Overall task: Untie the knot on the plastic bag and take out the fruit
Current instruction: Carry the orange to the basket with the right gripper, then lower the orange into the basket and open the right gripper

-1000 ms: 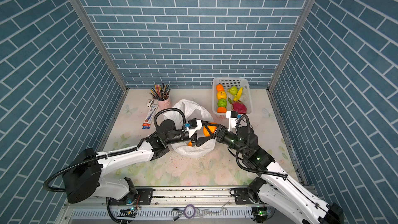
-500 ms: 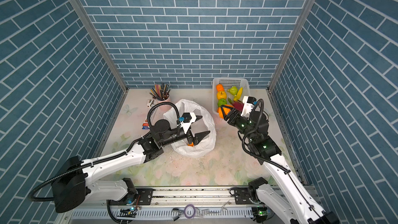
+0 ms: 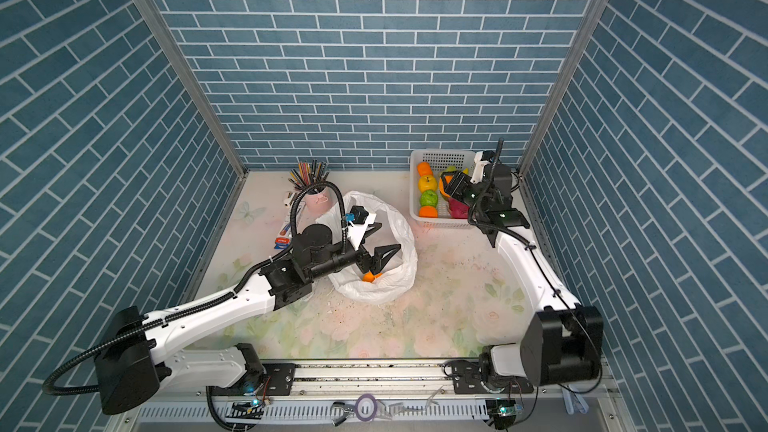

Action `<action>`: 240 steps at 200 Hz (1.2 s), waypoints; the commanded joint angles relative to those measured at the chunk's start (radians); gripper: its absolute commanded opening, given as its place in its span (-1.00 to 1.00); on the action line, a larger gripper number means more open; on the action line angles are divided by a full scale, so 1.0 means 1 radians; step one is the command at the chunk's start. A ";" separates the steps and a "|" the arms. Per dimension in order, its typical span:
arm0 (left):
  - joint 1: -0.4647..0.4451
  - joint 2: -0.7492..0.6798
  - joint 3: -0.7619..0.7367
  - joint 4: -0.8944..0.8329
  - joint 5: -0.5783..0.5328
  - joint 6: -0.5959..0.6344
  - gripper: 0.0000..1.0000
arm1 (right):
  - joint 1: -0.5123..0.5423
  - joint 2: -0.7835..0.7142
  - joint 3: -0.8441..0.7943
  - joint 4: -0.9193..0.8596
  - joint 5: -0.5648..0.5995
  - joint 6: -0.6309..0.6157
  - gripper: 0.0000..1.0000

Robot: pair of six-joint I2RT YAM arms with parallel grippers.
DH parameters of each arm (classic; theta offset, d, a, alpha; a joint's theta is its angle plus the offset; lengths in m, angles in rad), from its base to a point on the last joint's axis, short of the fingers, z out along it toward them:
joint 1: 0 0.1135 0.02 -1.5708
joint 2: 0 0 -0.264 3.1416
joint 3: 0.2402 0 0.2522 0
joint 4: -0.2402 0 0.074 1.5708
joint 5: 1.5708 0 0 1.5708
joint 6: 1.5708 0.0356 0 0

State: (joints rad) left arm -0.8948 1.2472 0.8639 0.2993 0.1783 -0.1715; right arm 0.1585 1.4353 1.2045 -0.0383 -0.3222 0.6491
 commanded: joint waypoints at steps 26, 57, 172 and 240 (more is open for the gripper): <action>-0.002 -0.018 0.020 -0.047 -0.043 -0.011 0.75 | -0.041 0.330 0.278 -0.103 0.014 -0.157 0.05; 0.000 -0.029 0.008 -0.048 -0.061 -0.013 0.75 | -0.048 0.544 0.465 -0.144 0.055 -0.210 0.07; -0.001 -0.066 -0.030 -0.055 -0.089 -0.020 0.75 | -0.048 1.095 1.079 -0.417 0.084 -0.381 0.21; -0.002 -0.049 -0.034 -0.079 -0.084 -0.026 0.75 | -0.048 0.997 1.084 -0.429 0.084 -0.393 0.85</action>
State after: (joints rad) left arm -0.8948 1.1915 0.8436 0.2367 0.1051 -0.1810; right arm 0.1112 2.5221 2.2566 -0.4435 -0.2359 0.2947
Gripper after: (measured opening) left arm 0.876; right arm 0.920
